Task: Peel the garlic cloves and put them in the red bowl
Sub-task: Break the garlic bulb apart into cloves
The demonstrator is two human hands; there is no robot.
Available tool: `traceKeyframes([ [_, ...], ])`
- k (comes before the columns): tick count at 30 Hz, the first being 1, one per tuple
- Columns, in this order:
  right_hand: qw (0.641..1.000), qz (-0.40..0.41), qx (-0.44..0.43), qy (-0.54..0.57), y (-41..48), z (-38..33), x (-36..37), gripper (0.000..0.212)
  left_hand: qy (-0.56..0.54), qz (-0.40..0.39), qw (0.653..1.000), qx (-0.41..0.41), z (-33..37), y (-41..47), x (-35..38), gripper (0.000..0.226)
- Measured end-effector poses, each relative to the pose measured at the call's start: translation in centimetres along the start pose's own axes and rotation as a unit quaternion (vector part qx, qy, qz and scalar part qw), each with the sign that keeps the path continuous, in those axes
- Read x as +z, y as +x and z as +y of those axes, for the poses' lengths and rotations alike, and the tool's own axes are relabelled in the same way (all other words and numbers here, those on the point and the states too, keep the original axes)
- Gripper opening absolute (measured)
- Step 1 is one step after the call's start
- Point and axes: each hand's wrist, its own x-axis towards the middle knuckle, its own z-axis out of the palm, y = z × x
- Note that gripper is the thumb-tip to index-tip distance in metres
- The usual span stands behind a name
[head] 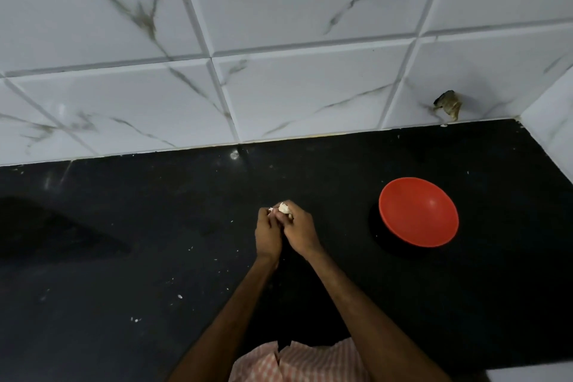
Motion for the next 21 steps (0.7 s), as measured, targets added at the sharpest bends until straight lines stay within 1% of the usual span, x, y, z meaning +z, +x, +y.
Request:
traceKeyframes([
  [2, 1.0, 0.021, 0.018, -0.001, -0.3, 0.0, 0.0, 0.016, 0.019, -0.003, 1.0, 0.012, -0.1, -0.2, 0.1, 0.02],
  [5, 0.999, 0.039, 0.029, 0.001, -0.2, 0.2, -0.6, 0.028, 0.011, -0.029, 0.999, 0.028, -0.1, 0.1, -0.1, 0.022],
  [7, 0.999, 0.028, 0.036, 0.002, 0.0, 0.2, -1.0, 0.031, 0.007, -0.06, 0.998, 0.026, -0.3, 0.7, -0.5, 0.023],
  [10, 0.998, 0.001, 0.06, 0.008, 0.4, 0.3, -1.4, 0.033, 0.042, -0.108, 0.993, 0.014, -0.8, 1.7, -0.9, 0.023],
  [13, 0.995, -0.014, 0.088, 0.039, 0.6, 0.6, -1.6, 0.035, 0.059, -0.146, 0.987, -0.014, -1.1, 2.4, -1.0, 0.02],
  [16, 0.987, -0.022, 0.118, 0.106, 0.8, 1.2, -2.1, 0.037, 0.049, -0.152, 0.986, -0.044, -0.8, 2.6, -1.2, 0.017],
  [18, 0.981, -0.03, 0.138, 0.13, 1.0, 1.7, -2.5, 0.038, 0.049, -0.154, 0.986, -0.051, -1.0, 2.7, -1.2, 0.015],
  [21, 0.985, -0.035, 0.138, 0.093, 1.3, 2.3, -2.9, 0.038, 0.051, -0.151, 0.985, -0.058, -1.3, 2.6, -0.8, 0.017],
])
